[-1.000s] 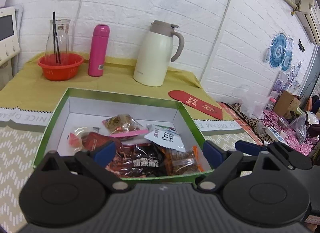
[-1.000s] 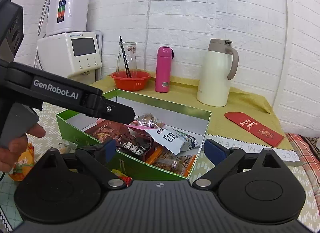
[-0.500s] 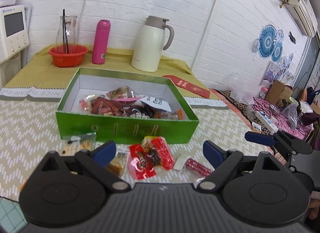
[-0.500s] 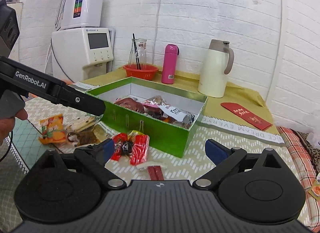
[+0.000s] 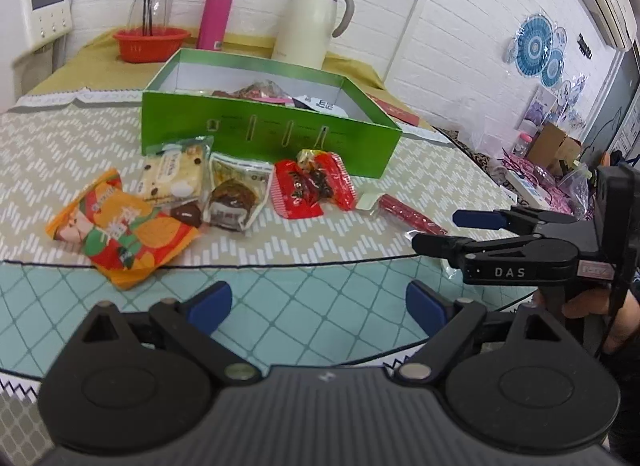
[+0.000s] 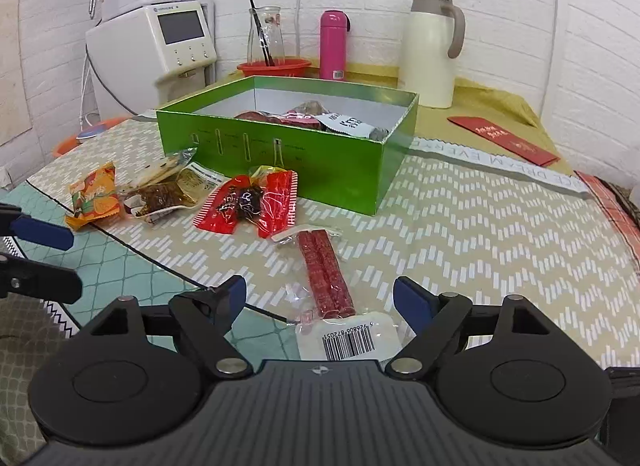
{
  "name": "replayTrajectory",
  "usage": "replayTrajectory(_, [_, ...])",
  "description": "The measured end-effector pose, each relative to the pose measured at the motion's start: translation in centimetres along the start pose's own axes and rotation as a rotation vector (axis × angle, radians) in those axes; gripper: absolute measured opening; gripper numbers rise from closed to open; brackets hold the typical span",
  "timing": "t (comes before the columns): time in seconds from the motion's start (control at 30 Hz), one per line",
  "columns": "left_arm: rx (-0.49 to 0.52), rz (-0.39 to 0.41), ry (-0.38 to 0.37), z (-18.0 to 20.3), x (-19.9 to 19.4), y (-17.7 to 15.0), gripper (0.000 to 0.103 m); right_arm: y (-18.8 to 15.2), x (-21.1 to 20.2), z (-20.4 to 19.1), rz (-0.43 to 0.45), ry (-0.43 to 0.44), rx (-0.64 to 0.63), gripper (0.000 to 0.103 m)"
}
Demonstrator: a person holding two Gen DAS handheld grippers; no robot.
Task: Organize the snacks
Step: 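Grasp the sausage pack's barcode end with the right gripper while the left grips its other end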
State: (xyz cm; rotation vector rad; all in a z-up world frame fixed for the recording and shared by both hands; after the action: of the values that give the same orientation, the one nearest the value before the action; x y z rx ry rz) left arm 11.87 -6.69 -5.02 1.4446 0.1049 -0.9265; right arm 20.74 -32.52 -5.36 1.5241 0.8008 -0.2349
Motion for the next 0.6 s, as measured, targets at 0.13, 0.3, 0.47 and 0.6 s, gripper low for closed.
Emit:
replayTrajectory(0.13, [-0.046,0.004,-0.015,-0.7,-0.4,-0.6,0.088,-0.5,0.5,0.5,-0.023,-0.008,0.038,0.103])
replayTrajectory(0.3, [-0.099,-0.005,-0.05,-1.0,-0.2,-1.3,0.088,-1.1,-0.1,-0.7,-0.027,-0.023,0.01,0.086])
replayTrajectory(0.47, [-0.106,-0.012,-0.071,-0.7,0.7,-1.2,0.088,-2.2,-1.8,-4.2,-0.037,0.089,-0.042,0.067])
replayTrajectory(0.6, [-0.126,-0.011,-0.109,-0.2,1.8,-0.5,0.088,-2.9,-1.9,-6.9,-0.037,0.129,-0.119,0.067])
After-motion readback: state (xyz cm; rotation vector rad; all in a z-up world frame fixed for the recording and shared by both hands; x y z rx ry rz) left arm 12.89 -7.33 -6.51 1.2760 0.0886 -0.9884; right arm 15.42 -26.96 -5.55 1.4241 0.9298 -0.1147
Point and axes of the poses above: each gripper's, at about its wrist camera, not at the fingertips, and x roughly the way its jaws point, z to its right, y to its top, the point moved 7 cm from there along x, roughly the way its jaws point, and after that the axes turned 9 degrees about x, right-handed, at the moved point
